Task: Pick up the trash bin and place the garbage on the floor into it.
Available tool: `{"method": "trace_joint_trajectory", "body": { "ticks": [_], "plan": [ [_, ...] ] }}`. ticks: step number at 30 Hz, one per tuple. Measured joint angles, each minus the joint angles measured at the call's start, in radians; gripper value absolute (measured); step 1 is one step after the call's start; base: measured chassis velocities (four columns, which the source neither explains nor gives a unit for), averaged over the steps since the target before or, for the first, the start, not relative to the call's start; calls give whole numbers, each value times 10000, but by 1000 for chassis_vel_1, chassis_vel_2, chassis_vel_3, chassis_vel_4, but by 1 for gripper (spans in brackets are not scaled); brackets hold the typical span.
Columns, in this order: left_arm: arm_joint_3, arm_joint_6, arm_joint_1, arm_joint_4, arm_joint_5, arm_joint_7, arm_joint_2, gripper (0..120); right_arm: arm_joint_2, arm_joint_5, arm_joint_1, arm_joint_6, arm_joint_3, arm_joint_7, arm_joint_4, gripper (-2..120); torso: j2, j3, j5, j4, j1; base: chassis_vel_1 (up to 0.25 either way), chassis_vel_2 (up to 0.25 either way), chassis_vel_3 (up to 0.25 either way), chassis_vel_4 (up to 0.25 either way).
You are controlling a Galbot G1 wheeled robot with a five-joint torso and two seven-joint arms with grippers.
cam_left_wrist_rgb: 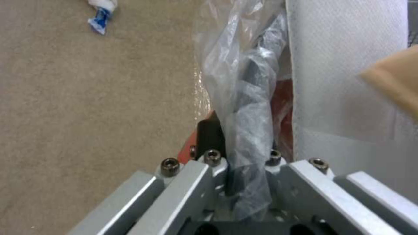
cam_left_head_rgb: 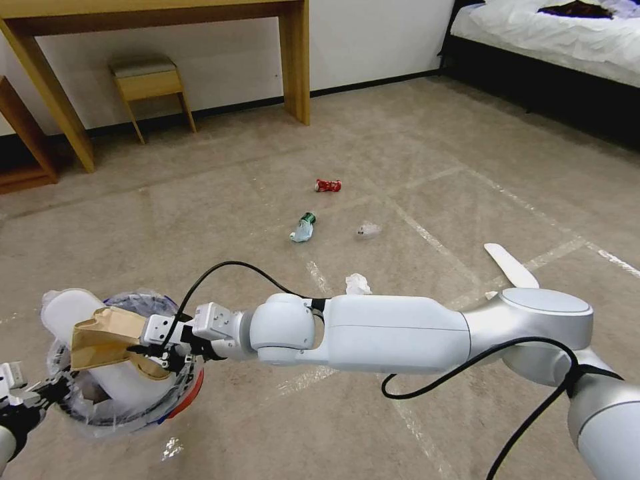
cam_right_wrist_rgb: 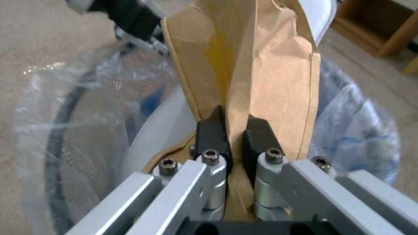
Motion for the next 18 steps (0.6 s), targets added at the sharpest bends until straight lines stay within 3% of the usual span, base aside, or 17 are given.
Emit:
{"method": "trace_joint_trajectory", "body": {
  "ticks": [18],
  "plan": [
    [66,1,-109,-16,58,50,-111,1,412,21,182,-85,-385,83,-819,4,0,0,1,1,0,0,0,0,0]
  ]
}}
